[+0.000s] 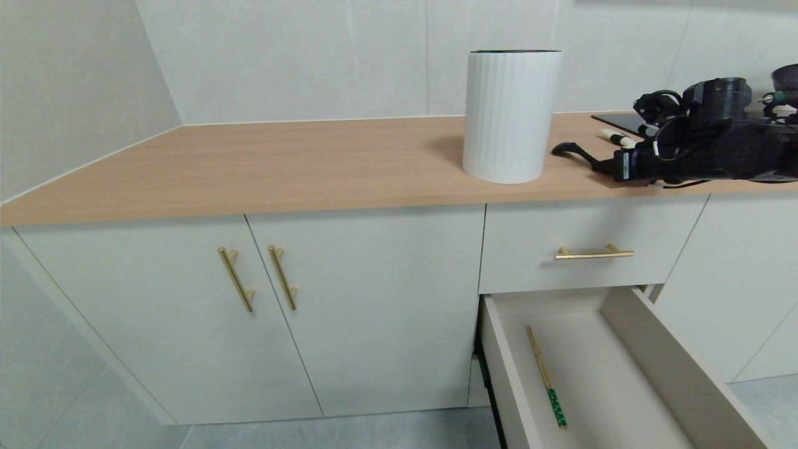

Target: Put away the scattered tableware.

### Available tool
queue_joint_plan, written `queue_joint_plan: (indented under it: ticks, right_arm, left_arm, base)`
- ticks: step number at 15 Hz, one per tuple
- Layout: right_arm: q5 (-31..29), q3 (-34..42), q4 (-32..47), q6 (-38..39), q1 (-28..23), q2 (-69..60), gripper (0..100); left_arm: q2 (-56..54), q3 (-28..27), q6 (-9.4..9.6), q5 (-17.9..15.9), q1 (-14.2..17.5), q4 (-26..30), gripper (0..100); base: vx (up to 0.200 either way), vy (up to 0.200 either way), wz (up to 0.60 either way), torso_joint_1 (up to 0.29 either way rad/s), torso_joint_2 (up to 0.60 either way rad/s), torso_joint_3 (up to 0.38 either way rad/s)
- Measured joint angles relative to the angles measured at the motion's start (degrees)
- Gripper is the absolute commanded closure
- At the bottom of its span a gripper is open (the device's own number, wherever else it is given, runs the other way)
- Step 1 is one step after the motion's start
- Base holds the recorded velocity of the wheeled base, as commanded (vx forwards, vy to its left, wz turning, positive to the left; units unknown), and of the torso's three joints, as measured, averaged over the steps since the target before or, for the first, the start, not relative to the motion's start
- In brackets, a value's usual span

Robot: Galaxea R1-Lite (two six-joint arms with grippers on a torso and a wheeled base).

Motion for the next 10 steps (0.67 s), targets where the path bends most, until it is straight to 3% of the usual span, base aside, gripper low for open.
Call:
queue_joint_plan:
  ticks: [7, 10]
  right_arm:
    - [-3.0, 0.7, 2.6, 0.3, -0.4, -5.6, 100]
    - [-3.0, 6.7, 3.4, 0.4, -0.7, -13.9, 100]
  left_arm:
    - [0.0, 0.0, -0.02, 0.0, 0.0, 0.0, 0]
    - [0.0, 0.0, 0.0, 0.0, 0.0, 0.0, 0]
  base:
    - [0.0, 0.0, 0.0, 0.0, 0.0, 0.0]
    - [0.0, 0.0, 0.0, 0.0, 0.0, 0.0]
